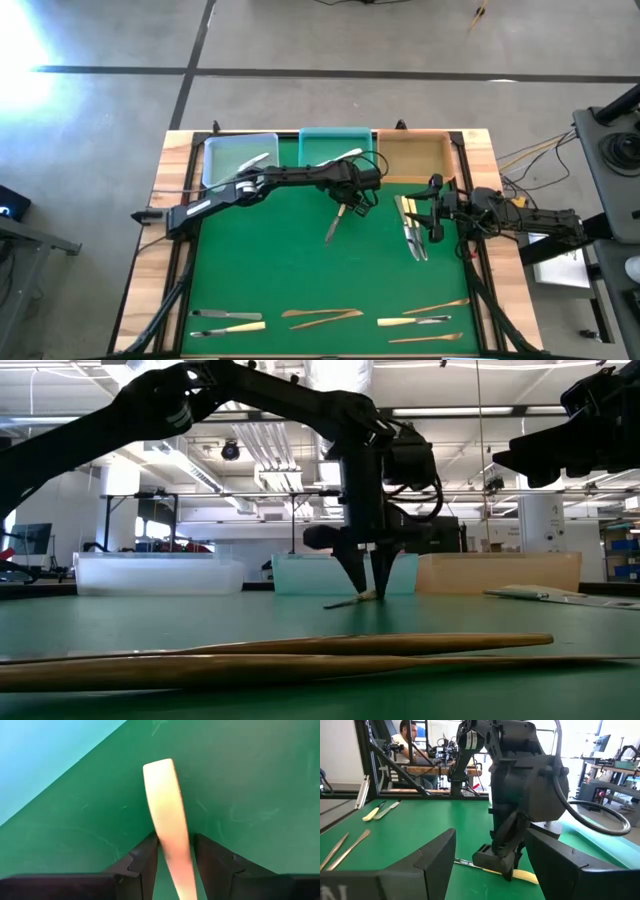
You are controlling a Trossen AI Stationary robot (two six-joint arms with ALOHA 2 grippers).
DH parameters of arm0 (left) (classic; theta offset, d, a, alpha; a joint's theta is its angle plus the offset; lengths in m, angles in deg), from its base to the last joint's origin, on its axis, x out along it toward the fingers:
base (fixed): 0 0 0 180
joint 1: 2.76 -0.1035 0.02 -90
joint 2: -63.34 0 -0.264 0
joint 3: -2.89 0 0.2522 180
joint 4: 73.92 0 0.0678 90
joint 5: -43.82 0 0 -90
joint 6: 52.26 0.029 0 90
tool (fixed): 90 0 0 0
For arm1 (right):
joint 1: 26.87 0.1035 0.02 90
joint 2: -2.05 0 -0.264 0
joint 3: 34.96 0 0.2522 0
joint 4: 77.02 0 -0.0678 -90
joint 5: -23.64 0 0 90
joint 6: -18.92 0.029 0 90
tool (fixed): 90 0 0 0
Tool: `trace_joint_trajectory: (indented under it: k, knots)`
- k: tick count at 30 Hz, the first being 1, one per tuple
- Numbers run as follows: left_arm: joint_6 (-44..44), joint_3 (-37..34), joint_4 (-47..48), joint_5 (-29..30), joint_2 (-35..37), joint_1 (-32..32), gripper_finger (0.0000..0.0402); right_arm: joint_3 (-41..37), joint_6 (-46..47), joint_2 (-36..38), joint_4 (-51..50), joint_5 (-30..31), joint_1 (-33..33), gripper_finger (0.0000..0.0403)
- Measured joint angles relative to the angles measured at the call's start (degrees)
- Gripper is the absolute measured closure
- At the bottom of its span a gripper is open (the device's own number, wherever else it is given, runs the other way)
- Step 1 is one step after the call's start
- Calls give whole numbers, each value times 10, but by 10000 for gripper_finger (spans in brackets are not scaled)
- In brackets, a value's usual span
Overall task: Sort silverware by color (type)
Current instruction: Put the top center gold and silver knife into the blue bin
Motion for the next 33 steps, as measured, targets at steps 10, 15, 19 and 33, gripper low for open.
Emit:
trace_joint_trajectory:
  k: [10,15,19,33]
  knots:
    - [1,-3,2,-6,9,9,358,0,0,0,0,-1,0,172]
    - [5,-8,4,-34,43,14,358,0,0,0,0,0,0,172]
    - [14,-6,-3,-30,106,16,358,0,0,0,0,-1,0,172]
    - [369,-4,-279,169,222,-3,358,0,0,0,0,0,0,172]
